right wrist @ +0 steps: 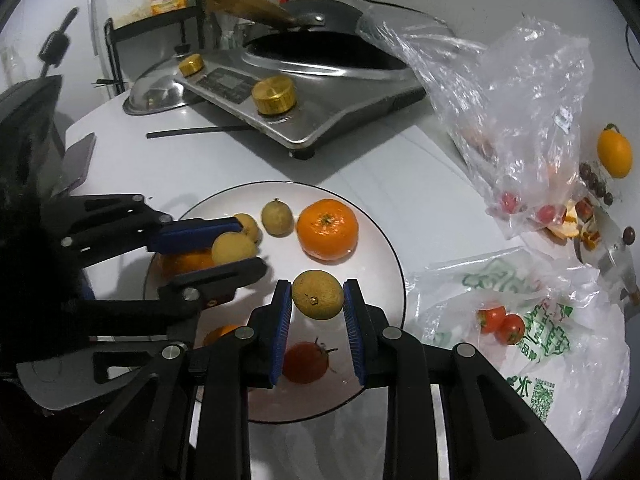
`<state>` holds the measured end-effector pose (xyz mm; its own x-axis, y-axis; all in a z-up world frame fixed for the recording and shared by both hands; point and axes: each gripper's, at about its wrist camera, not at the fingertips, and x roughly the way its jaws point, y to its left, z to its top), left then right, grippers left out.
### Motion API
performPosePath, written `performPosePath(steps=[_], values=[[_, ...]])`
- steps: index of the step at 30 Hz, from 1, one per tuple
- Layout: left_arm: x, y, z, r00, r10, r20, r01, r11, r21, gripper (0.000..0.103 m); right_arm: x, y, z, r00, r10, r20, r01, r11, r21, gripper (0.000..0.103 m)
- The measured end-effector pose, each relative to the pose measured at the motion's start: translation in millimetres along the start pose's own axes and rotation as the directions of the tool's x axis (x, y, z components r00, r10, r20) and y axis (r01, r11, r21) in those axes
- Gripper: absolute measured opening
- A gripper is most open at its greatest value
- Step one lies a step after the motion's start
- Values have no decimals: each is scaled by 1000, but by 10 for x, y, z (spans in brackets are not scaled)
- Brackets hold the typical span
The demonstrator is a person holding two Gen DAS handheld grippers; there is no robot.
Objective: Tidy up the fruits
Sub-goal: 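Open the left tool to drop its yellow fruit onto the plate, then lower the right tool's yellow fruit onto the plate and open it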
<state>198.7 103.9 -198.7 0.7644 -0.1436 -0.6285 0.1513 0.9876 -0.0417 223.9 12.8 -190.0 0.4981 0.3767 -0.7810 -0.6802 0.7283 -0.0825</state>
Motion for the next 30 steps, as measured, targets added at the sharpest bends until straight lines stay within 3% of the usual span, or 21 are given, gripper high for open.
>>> performPosePath(steps=[6,12,18,21,30], values=[[-58,9,10,1000,-8,20,8,1000,-19,38,55,-70,40,1000,8,-16,-8,999,35,28],[-223,76,22,996,-7,93,10,999,-37,70,101,-131,54,999,47,-22,-45,996,81,28],[-259,171,33,991,-20,130,27,998,-49,73,159,-145,94,998,54,-32,-50,992,116,28],[-251,234,19,990,-34,138,42,998,-54,84,213,-168,76,997,60,-52,-52,987,152,28],[-270,327,-7,981,-86,173,95,995,-39,84,326,-215,74,995,28,-95,-7,976,218,29]])
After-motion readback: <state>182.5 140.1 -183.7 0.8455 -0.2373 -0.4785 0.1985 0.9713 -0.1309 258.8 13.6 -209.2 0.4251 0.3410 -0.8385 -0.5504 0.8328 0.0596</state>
